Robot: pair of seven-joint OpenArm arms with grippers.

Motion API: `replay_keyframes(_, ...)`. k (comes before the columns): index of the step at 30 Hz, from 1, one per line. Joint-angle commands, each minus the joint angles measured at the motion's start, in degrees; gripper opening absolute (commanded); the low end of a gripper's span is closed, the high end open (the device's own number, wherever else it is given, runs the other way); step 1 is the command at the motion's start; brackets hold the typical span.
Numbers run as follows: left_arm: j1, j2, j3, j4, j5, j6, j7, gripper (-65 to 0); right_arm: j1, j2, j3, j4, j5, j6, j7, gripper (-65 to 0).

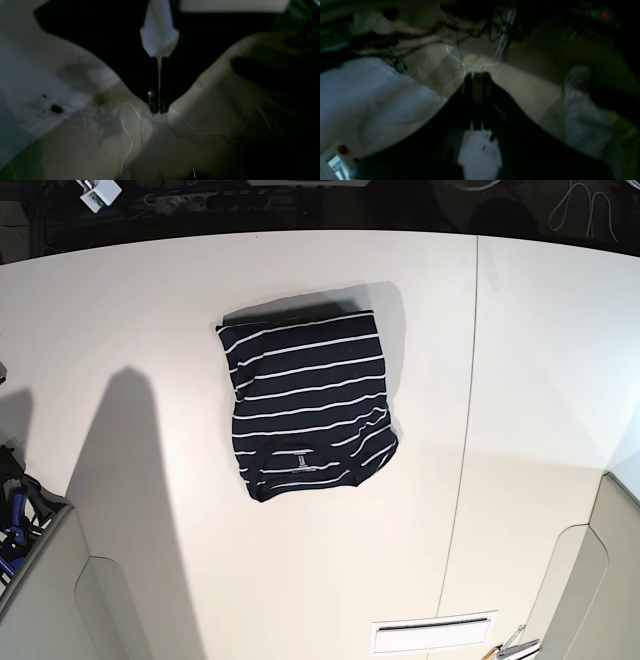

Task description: Fold the T-shirt properly

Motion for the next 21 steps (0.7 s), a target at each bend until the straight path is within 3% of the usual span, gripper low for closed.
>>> replay_keyframes(1,0.8,-0.3,0.2,-2.8,-0.1,-0.2,-1.9,-63.2,-0.7,1.7,-0.4,-1.4,0.3,0.2,0.9,-65.0)
replay_keyframes(8,-0.3,-0.3,4.3,-25.0,-0.1,-0.6,-16.2,-63.2,-0.6,7.2,-8.6,-17.7,0.0,0.2,12.7,-65.0)
replay_keyframes(13,-4.2,-0.3,12.2,-34.8,-0.2,-0.6,-17.2,-63.2,4.0,7.3,-17.0,-27.4,-5.2,0.2,13.6,-65.0)
replay_keyframes(15,-7.2,-0.3,14.9,-37.7,-0.6,-0.8,-17.1,-63.2,7.1,7.3,-20.9,-31.3,-5.5,0.2,13.6,-65.0)
replay_keyframes(17,-9.9,-0.3,16.8,-40.7,-0.6,-3.5,-17.1,-63.2,10.5,7.3,-24.8,-35.1,-5.5,0.2,13.7,-65.0)
replay_keyframes(21,-14.8,-0.2,18.0,-46.7,-0.6,-3.5,-17.1,-63.2,17.4,7.3,-31.8,-42.1,-5.5,0.2,13.8,-65.0)
